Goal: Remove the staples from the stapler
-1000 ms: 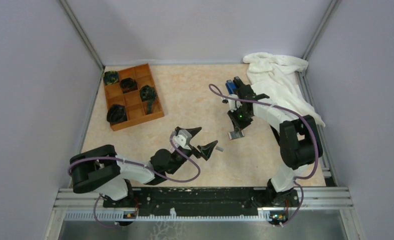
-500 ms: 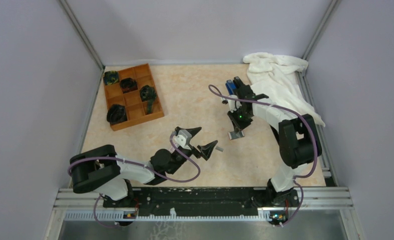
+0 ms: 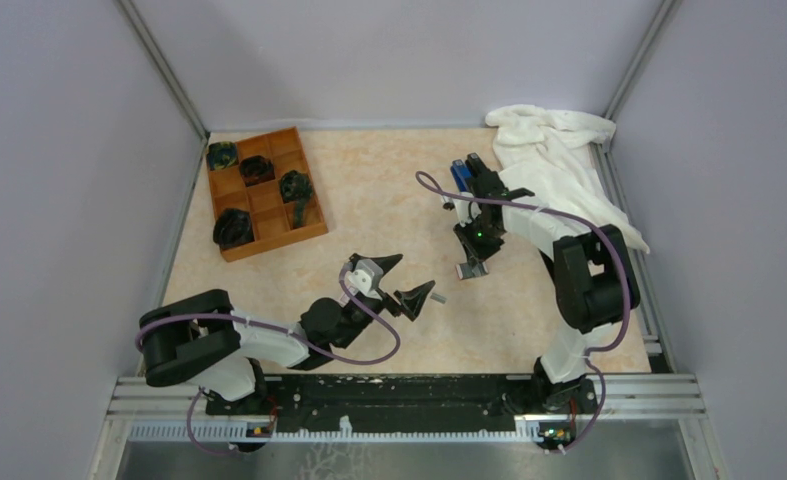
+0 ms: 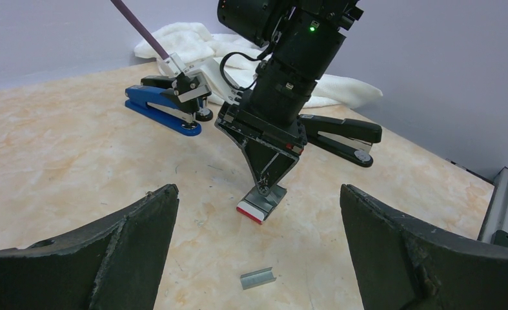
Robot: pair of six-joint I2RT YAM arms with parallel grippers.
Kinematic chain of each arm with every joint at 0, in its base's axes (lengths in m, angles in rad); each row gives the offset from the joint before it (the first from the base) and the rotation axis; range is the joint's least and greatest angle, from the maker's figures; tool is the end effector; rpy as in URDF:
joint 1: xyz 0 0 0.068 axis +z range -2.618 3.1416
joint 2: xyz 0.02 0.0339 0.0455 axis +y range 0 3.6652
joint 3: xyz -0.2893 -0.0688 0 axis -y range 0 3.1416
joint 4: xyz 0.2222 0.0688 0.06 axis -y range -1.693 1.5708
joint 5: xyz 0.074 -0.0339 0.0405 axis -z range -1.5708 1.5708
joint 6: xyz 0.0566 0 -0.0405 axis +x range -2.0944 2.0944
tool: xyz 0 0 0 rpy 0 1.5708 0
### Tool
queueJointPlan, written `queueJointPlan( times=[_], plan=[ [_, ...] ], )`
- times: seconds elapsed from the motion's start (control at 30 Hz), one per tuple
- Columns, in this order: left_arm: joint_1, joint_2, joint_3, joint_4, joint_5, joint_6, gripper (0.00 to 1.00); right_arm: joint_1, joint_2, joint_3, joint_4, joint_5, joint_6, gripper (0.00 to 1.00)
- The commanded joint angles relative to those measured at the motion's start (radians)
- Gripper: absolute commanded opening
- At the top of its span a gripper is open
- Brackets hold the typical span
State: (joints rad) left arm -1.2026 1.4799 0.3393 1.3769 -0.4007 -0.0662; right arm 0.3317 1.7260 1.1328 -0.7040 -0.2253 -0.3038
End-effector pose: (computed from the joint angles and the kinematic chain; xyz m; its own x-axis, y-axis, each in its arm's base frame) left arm 0.1155 -0.2379 0.2542 0.0363 -0.2633 -0.9640 0.7266 0.6693 -0.1554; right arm 0.2960 0.1153 0.2005 -0.7566 -0.5690 -0.3222 -0.6297 0.7668 0.1244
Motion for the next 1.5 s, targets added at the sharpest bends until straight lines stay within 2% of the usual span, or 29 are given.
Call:
queueJointPlan(
  times=[0.0,1.47],
  plan=[
    [-0.005,0.008,0.004,0.038,-0.009,0.007,1.0,0.01,0.011,0.034,-0.004,-0.005,-0.005,0.17],
    [-0.006,0.01,0.013,0.025,-0.006,0.008,1.0,-0.014,0.037,0.075,-0.014,-0.004,0.085,0.15]
  ],
)
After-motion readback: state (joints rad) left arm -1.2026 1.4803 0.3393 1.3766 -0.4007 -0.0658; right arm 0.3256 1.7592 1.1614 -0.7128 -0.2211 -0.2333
